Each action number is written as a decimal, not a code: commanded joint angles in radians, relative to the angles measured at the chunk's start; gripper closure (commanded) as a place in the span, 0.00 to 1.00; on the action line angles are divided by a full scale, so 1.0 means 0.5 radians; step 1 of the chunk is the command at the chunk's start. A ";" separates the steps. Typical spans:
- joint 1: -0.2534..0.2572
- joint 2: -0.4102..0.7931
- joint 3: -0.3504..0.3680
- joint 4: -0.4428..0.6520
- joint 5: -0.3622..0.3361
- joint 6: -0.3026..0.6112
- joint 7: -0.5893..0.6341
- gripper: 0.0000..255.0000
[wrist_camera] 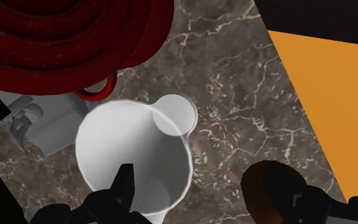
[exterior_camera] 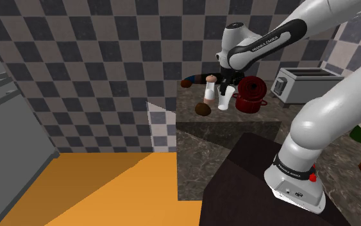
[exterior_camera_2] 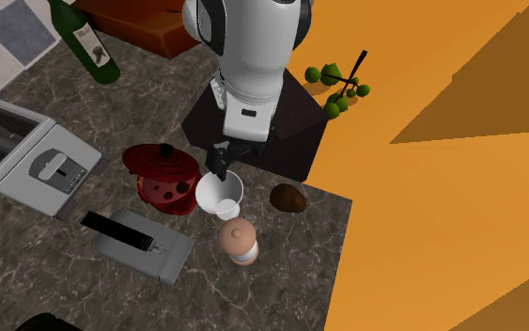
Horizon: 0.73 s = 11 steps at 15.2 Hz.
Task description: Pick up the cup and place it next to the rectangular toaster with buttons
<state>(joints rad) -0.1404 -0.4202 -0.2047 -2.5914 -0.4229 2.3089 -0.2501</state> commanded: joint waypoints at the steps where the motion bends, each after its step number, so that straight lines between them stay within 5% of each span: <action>1: -0.017 0.075 -0.022 0.001 -0.029 0.084 -0.001 0.00; 11: -0.044 0.207 -0.055 -0.040 -0.077 0.262 0.022 0.00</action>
<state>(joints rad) -0.1621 -0.3174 -0.2323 -2.6109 -0.4608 2.4385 -0.2393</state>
